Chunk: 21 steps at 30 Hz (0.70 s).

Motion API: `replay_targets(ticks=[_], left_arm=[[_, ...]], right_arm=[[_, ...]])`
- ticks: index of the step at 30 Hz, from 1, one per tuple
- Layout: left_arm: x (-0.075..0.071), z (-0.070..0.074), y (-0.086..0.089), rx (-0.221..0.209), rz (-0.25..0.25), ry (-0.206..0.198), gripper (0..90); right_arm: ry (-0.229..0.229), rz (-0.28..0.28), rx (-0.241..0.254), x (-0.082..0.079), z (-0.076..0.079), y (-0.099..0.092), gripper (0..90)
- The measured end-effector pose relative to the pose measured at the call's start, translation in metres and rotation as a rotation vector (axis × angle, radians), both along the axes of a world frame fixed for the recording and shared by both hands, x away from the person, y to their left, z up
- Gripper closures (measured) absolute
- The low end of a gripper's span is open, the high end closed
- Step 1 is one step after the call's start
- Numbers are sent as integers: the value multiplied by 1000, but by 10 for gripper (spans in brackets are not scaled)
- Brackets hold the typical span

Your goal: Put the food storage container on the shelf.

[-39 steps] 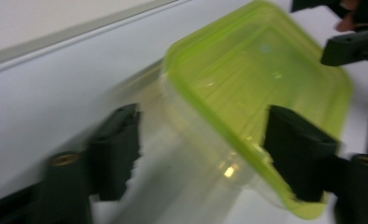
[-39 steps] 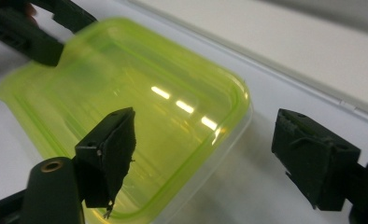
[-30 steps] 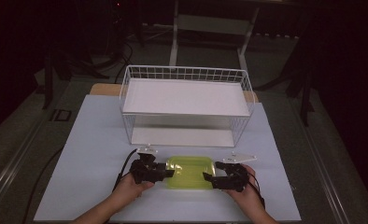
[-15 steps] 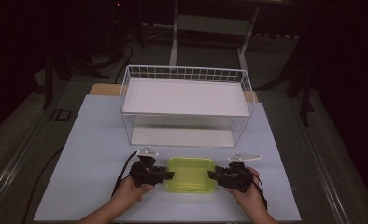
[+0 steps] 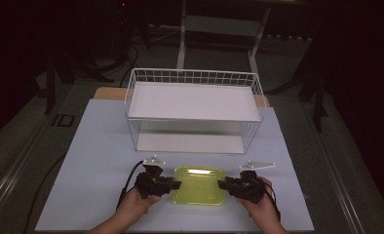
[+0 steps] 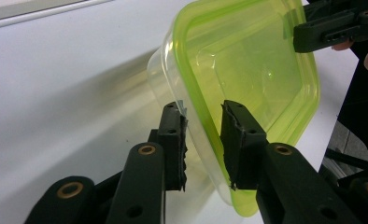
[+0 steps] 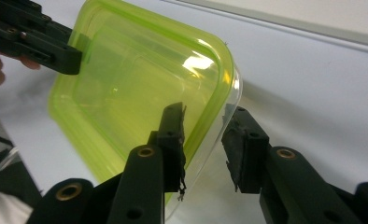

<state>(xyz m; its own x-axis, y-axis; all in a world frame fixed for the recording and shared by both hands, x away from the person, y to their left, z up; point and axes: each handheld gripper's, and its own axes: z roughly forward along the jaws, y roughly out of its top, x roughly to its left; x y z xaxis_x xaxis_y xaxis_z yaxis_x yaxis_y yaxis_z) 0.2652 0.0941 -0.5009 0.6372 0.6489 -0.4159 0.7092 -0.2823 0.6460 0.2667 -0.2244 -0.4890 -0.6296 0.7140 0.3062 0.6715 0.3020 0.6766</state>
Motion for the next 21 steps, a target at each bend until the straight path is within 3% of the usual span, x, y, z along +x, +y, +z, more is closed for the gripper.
replay_targets(ticks=[5, 11, 17, 18, 21], left_arm=[[-3, 2, -1, 14, 0, 1, 736], [-8, 5, -1, 14, 12, 29, 758], [-10, 8, 0, 23, 43, 28, 803], [-10, 9, 1, 18, 53, 7, 804], [-9, 13, 4, -4, 63, -5, 807]], right_arm=[[23, 1, 26, -4, 1, -1, 718], [31, -18, 29, -9, 3, 0, 744], [17, -24, 35, -7, 8, 0, 793], [10, -22, 29, -6, 9, 1, 793], [-3, -20, 35, -2, 13, 2, 793]])
